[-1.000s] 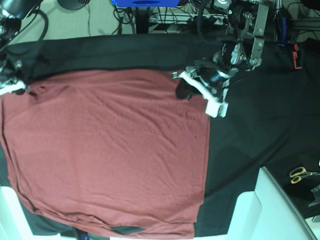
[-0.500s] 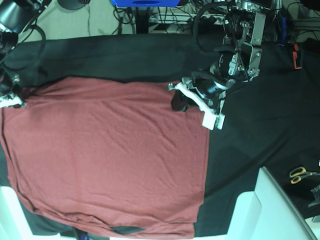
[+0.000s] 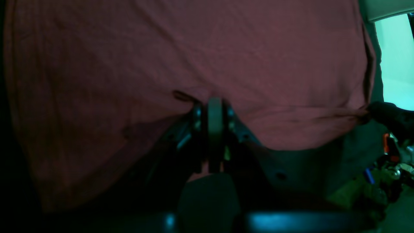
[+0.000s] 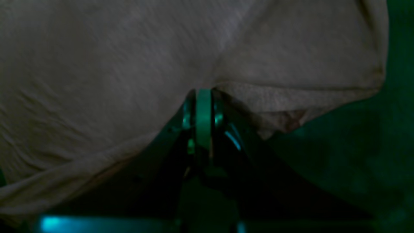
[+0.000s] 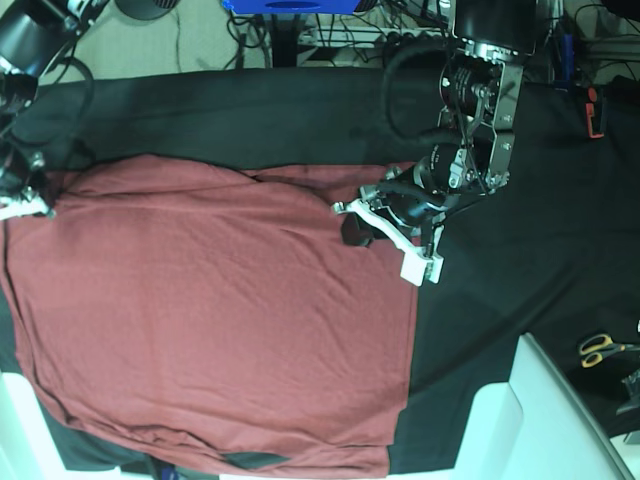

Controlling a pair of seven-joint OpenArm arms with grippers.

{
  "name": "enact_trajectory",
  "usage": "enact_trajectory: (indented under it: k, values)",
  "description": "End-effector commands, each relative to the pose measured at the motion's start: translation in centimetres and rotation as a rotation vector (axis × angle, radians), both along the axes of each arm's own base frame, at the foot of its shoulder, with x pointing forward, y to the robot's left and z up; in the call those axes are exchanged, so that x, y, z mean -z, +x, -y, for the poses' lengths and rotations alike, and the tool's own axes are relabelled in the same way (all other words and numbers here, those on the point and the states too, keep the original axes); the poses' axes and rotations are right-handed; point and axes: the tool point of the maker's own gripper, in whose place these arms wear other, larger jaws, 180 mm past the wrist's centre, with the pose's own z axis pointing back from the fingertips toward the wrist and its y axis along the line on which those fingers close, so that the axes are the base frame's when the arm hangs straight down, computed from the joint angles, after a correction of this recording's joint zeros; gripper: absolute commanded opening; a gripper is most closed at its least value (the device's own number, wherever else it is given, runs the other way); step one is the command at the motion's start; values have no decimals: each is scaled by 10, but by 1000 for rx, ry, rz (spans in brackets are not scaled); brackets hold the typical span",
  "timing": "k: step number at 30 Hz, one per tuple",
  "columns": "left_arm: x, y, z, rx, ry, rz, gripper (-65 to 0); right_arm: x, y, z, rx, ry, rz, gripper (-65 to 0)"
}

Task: Fold the T-shirt properly
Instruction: 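Fold the held sleeve across the shirt body toward the right gripper, then open the left gripper and raise it away from the folded sleeve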

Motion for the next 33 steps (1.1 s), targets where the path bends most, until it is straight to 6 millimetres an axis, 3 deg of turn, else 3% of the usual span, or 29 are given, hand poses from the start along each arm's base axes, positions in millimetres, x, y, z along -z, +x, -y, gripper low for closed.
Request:
enact_trajectory:
  k: [1,13,19,26,30,33]
  values:
    - [-11,13,0,-6,-11,43,-650,-13,12,9,3,-21,46,-647]
    - [-14,33,-4,-14,-2,55,-650,-16,23,8,5,-9,63,-647]
    - [2,40,-9,-28,4,7,-650,-18,26,7,5,-8,69,-647]
    - [8,40,-11,-31,6,-10,-650,-25,36,7,5,-7,93,-642]
    - [7,41,-11,-31,6,-7,-530,-23,36,5,1,-1,91,-620]
    - [6,40,-12,-31,9,-5,-423,-23,36,5,-3,-3,92,-476]
